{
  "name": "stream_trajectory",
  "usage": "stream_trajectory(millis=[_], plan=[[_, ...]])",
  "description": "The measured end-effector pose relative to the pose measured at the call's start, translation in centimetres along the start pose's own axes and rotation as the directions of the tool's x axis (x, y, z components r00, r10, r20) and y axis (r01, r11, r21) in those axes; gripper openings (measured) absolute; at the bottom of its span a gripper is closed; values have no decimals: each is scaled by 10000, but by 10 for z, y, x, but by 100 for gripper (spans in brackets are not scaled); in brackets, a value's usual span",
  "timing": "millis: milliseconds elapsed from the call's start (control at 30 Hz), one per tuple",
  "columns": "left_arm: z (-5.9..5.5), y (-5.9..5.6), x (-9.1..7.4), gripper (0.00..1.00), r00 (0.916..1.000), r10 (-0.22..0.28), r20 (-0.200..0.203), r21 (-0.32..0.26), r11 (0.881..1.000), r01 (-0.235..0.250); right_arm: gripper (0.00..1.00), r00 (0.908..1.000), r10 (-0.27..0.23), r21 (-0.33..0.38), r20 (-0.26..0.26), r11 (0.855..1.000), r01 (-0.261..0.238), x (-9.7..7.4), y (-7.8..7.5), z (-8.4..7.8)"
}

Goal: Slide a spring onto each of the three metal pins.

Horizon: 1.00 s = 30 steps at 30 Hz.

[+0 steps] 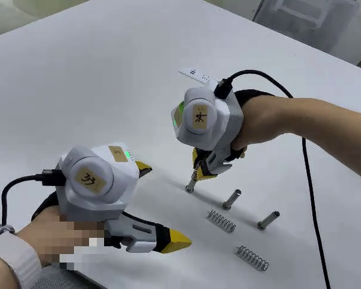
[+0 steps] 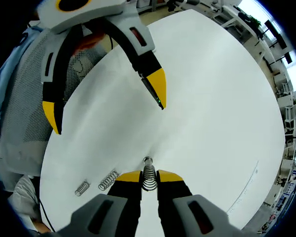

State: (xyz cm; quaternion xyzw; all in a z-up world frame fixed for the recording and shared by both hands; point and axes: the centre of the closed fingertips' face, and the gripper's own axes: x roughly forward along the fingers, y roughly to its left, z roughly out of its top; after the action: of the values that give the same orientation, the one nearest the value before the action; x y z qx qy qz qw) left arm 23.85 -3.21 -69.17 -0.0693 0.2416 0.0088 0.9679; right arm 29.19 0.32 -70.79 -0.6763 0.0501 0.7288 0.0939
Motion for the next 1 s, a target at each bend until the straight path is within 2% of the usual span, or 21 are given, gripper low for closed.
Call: stream_trajectory(millis=[533, 1000], plan=[[0, -3, 3, 91, 9999, -96, -67, 20, 10000, 97, 13, 9997, 152, 380, -214, 9992, -144, 29, -3, -8], [0, -4, 3, 91, 9998, -185, -52, -42, 9998, 185, 13, 9998, 138, 501, -121, 9987, -132, 35, -1, -7]])
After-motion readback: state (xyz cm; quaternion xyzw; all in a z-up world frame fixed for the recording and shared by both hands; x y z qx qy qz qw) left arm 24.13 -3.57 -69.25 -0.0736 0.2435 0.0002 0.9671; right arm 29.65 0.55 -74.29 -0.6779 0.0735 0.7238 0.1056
